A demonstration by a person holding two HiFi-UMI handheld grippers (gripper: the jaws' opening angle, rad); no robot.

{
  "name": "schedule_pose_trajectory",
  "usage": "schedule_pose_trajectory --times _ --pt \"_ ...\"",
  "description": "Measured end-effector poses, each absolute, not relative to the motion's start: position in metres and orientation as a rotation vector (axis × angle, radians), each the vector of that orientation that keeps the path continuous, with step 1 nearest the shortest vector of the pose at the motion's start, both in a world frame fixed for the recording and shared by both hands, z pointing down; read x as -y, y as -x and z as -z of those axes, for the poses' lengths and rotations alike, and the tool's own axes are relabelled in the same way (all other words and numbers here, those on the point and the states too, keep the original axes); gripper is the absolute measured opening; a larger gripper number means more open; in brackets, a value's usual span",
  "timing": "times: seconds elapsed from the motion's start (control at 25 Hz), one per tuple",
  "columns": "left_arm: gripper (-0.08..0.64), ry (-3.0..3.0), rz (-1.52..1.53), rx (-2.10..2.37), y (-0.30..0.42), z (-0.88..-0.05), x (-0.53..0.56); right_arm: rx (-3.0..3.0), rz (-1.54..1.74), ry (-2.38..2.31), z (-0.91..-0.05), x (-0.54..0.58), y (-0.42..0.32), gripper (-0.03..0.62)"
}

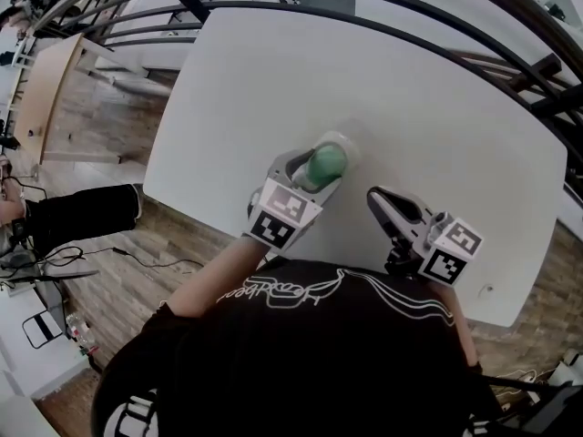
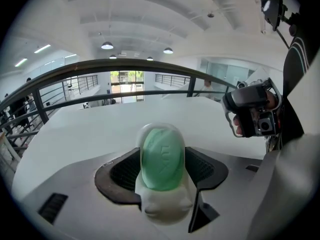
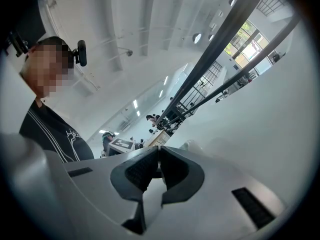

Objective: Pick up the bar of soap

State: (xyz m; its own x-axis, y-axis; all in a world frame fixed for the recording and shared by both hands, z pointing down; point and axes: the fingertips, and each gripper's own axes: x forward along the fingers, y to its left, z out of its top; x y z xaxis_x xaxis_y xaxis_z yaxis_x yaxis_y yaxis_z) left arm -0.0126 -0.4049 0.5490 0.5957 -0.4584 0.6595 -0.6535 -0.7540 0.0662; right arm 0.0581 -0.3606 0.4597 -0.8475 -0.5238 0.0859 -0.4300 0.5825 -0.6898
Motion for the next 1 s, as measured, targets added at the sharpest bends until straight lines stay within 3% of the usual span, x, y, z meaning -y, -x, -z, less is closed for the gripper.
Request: schedule_pose_trajectory --times 1.0 --pt "0.265 -2.521 -0.962 0.942 0.0165 -0.5548 0.4108 -2.666 1.128 0.822 -0.4643 0.3603 -0.0599 0.018"
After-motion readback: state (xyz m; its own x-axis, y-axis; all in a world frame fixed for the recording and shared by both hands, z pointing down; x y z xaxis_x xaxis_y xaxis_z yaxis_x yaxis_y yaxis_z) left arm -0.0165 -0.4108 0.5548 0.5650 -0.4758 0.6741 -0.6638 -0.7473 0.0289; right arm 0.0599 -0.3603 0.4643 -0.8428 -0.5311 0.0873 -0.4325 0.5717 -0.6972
